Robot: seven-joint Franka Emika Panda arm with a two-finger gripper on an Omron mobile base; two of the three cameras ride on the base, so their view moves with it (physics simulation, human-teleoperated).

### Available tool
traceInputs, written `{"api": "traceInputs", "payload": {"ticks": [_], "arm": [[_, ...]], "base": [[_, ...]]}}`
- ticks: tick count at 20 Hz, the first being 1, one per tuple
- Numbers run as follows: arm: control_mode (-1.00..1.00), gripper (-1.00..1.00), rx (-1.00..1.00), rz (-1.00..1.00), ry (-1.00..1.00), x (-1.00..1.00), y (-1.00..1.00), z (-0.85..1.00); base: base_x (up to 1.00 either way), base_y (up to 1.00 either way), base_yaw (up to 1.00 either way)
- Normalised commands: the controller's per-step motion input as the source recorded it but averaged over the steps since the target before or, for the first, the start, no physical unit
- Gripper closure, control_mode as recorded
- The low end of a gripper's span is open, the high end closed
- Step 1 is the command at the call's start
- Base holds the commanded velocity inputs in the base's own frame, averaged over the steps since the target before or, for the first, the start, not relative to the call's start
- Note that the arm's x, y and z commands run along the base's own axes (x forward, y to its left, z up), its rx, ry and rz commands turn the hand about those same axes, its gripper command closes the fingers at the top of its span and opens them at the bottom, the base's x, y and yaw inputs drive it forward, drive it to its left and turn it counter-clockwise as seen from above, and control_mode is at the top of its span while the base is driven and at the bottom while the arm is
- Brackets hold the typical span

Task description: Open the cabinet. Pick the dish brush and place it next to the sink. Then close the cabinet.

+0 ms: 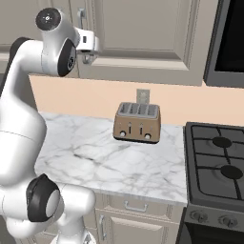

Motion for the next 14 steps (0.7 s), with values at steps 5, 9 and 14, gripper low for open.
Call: {"api": "traceInputs", "payload": {"ticks": [5,9,14], "arm": [[-1.0,-1.0,0.0,-0.07,-0.01,0.09,0.14,0.0],[-1.0,-1.0,0.0,-0.05,-0.01,0.09,0.1,0.0],[-1.0,-1.0,0.0,0.0,0.0,0.21,0.0,0.0]], "base": [[0.0,0.0,0.0],[0.0,0.0,0.0],[0.0,0.0,0.0]]}}
